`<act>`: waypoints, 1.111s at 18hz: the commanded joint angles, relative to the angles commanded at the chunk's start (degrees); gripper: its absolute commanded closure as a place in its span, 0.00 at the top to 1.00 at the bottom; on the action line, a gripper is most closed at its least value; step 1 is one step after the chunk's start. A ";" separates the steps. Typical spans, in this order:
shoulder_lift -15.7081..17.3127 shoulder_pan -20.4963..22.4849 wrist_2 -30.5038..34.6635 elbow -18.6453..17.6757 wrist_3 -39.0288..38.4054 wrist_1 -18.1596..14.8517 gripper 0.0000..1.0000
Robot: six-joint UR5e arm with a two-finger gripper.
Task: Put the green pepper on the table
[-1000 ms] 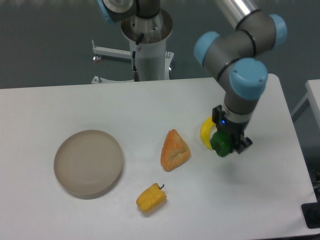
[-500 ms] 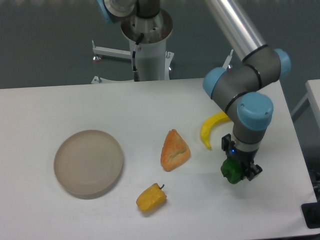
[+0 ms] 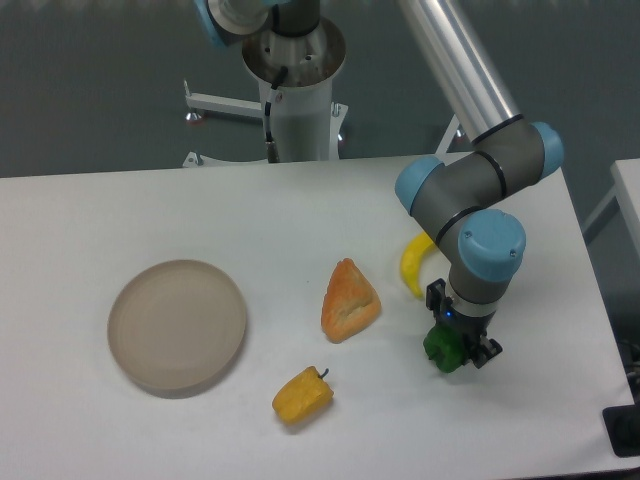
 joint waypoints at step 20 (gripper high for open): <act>11.51 2.02 2.19 -2.10 0.26 -13.00 1.00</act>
